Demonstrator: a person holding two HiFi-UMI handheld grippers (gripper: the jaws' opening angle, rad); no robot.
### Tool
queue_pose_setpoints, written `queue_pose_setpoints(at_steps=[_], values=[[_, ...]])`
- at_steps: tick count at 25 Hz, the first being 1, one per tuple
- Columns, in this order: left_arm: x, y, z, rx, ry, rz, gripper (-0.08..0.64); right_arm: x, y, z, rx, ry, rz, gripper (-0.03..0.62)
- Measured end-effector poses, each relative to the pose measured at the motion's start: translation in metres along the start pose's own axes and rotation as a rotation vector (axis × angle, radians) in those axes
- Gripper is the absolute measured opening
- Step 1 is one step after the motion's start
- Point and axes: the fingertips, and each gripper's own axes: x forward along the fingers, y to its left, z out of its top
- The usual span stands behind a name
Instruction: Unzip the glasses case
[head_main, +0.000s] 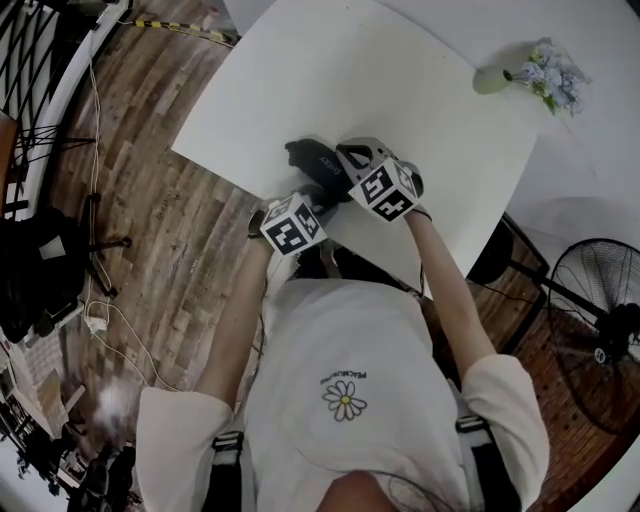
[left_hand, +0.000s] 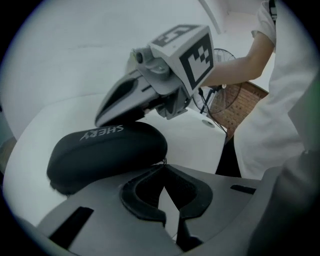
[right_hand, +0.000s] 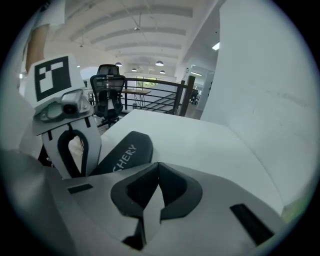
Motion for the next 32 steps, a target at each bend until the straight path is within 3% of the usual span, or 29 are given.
queue_pose_setpoints(at_steps=[2,9,12,14,16,19,21,23,25,28,32], values=[[0.006,-0.004,0.004,0.023,0.022,-0.005,0.014,0.002,0.0,0.006,-0.017,-0.003,0.002,0.006],[0.007,-0.003,0.007,-0.005,0.009,0.015,0.014,-0.001,-0.001,0.009,0.018,-0.028,0.007,0.006],[-0.004,-0.001,0.014,-0.013,-0.02,0.038,0.014,-0.014,-0.003,0.008,0.076,-0.039,-0.02,0.006],[-0.019,0.0,0.023,-0.004,-0.048,0.065,0.014,-0.038,-0.008,0.005,0.19,-0.066,-0.092,0.006],[-0.038,0.007,0.033,0.014,-0.082,0.114,0.014,-0.067,-0.01,0.002,0.367,-0.136,-0.168,0.006],[-0.063,0.028,0.05,0.039,-0.128,0.229,0.014,-0.098,0.006,-0.014,0.639,-0.22,-0.218,0.008],[-0.068,0.041,0.055,0.092,-0.106,0.292,0.014,-0.104,0.027,-0.029,0.733,-0.197,-0.219,0.009],[-0.062,0.05,0.05,0.179,-0.018,0.318,0.014,-0.095,0.051,-0.04,0.755,-0.134,-0.178,0.017],[-0.054,0.055,0.043,0.231,0.046,0.315,0.014,-0.079,0.077,-0.047,0.751,-0.064,-0.109,0.093],[-0.047,0.061,0.047,0.231,0.042,0.321,0.014,-0.061,0.094,-0.049,0.767,-0.003,-0.071,0.11],[-0.043,0.066,0.054,0.178,0.035,0.307,0.014,-0.046,0.09,-0.056,0.796,0.073,-0.16,0.115]])
